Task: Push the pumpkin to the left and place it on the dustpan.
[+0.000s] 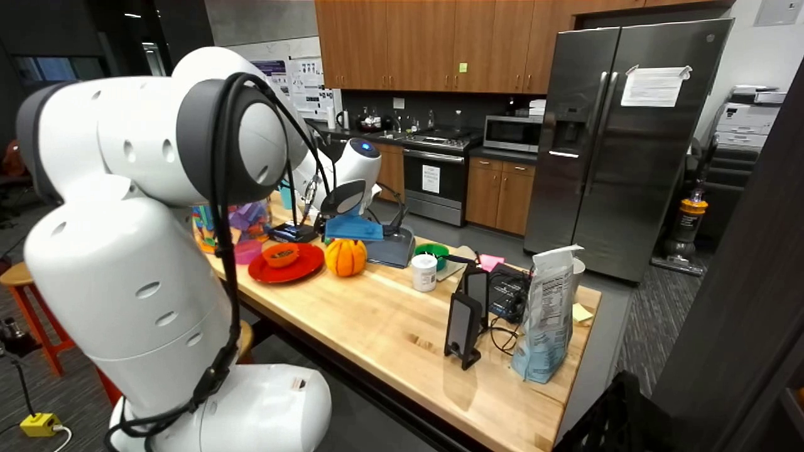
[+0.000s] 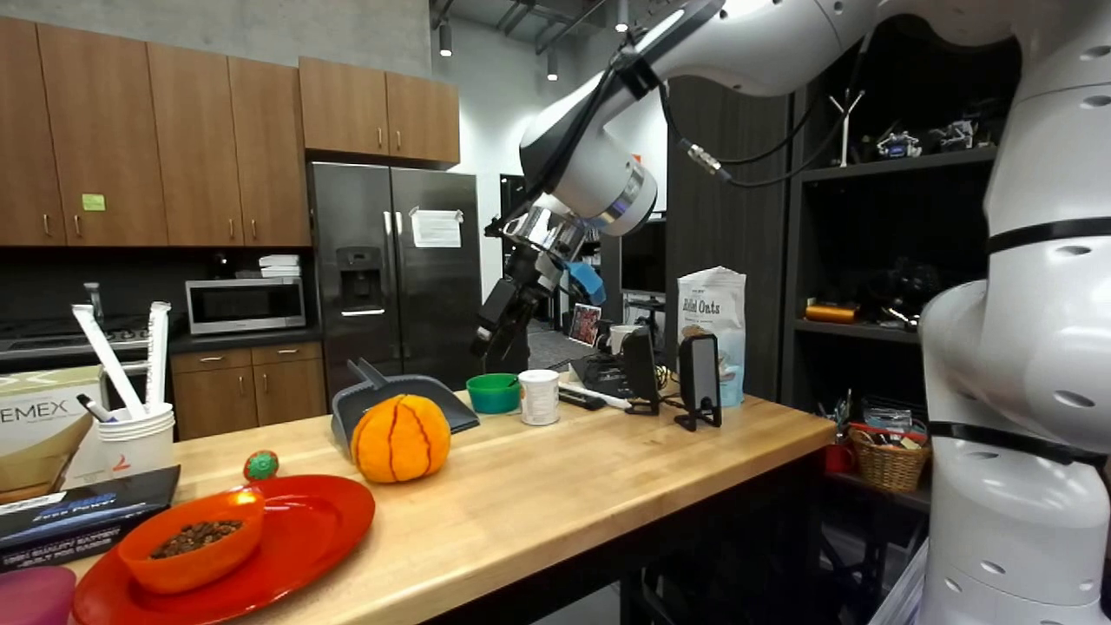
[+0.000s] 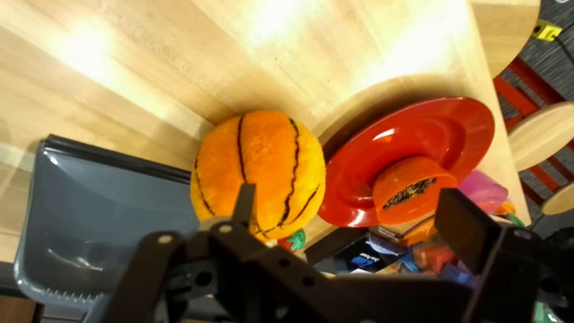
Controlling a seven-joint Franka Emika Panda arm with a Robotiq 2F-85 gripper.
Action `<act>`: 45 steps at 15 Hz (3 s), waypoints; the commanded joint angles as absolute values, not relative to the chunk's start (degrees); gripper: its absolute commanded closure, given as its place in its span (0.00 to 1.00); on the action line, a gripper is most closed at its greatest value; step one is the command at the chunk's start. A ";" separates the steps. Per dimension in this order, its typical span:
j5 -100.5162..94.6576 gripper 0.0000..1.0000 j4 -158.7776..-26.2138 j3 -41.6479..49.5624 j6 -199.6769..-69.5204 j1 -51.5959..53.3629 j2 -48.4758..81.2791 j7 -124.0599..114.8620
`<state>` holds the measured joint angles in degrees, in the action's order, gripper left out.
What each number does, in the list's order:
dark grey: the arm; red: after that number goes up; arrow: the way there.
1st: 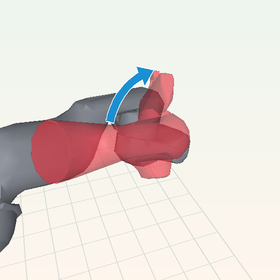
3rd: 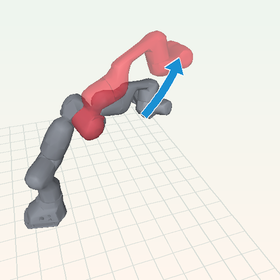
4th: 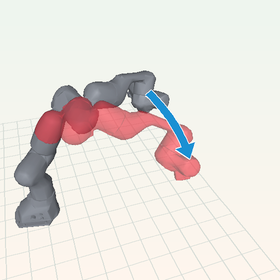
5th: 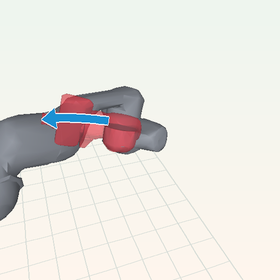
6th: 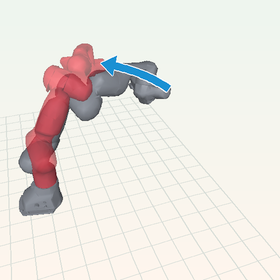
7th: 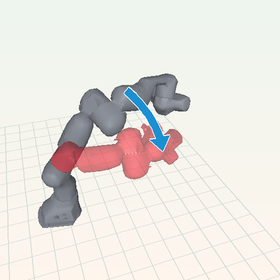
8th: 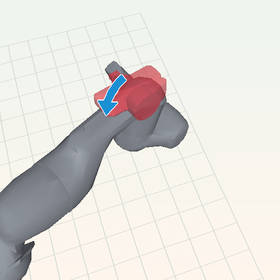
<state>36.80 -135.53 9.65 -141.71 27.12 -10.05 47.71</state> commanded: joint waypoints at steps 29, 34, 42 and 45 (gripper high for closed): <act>9.84 0.00 -122.96 -10.97 -172.82 13.45 21.30 16.49; 3.81 0.00 -122.35 7.96 -191.79 28.44 26.55 7.22; 31.14 0.00 -111.28 42.45 -198.21 59.49 39.98 11.56; 39.38 0.00 -109.62 54.39 -198.97 69.43 47.94 9.22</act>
